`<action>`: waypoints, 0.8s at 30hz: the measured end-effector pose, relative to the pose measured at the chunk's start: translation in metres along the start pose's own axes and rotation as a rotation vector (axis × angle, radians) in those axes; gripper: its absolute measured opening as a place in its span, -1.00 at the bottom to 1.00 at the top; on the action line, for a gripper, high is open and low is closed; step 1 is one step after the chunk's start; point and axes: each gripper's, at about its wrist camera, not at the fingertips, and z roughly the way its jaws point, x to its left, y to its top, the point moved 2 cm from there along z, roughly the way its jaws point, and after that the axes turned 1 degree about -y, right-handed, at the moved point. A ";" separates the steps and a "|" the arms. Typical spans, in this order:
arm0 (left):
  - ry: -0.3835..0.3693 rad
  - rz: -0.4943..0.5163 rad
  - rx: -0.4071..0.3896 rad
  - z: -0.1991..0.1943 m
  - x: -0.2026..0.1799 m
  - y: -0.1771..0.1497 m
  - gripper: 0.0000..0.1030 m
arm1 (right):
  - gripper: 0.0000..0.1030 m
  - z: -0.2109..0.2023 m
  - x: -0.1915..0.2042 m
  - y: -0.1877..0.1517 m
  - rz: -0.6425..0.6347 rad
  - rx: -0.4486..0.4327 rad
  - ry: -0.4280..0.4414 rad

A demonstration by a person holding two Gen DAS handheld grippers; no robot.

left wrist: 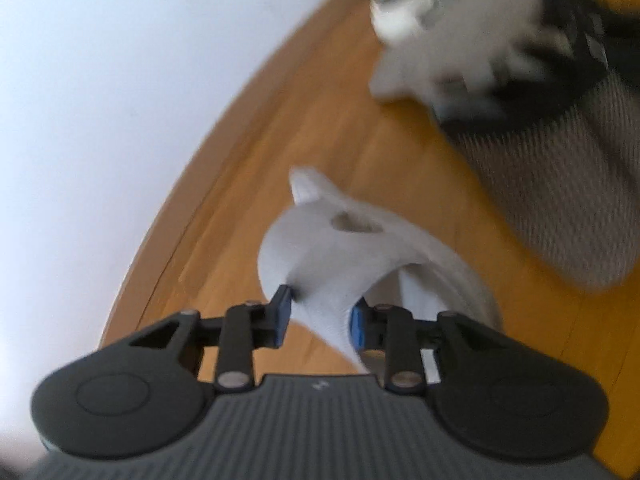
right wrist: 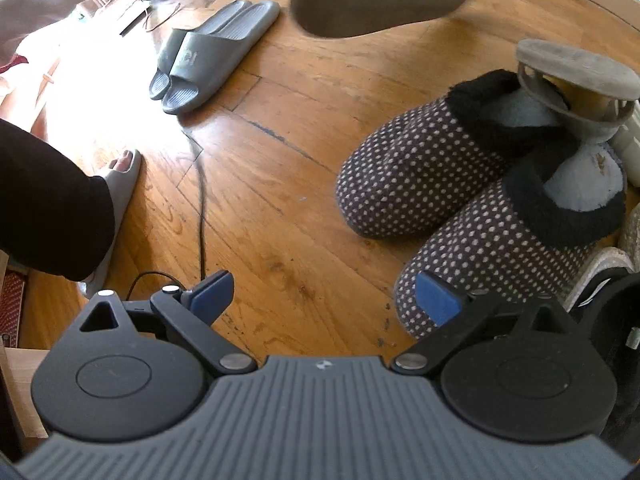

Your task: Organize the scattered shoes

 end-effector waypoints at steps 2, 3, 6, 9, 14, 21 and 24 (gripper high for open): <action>-0.061 -0.071 0.004 0.003 -0.006 -0.004 -0.32 | 0.92 0.004 0.007 0.001 -0.037 0.015 -0.011; -0.092 -0.103 0.001 0.005 -0.009 -0.005 -0.22 | 0.92 0.004 0.010 0.002 -0.059 0.017 -0.019; -0.212 -0.152 -0.051 0.001 -0.021 0.002 -0.13 | 0.92 0.004 0.014 0.008 -0.068 0.017 -0.014; -0.302 -0.179 -0.062 -0.016 -0.022 0.006 0.51 | 0.93 0.001 0.012 0.015 -0.057 0.012 -0.004; -0.367 -0.317 -0.040 -0.048 0.001 -0.019 0.55 | 0.93 -0.011 -0.002 0.032 0.023 -0.033 0.009; -0.363 -0.590 0.040 -0.084 0.033 -0.080 0.55 | 0.99 -0.006 -0.018 0.104 0.342 -0.089 0.007; -0.328 -0.779 0.063 -0.097 0.049 -0.114 0.58 | 0.99 0.016 -0.029 0.137 0.504 -0.114 -0.033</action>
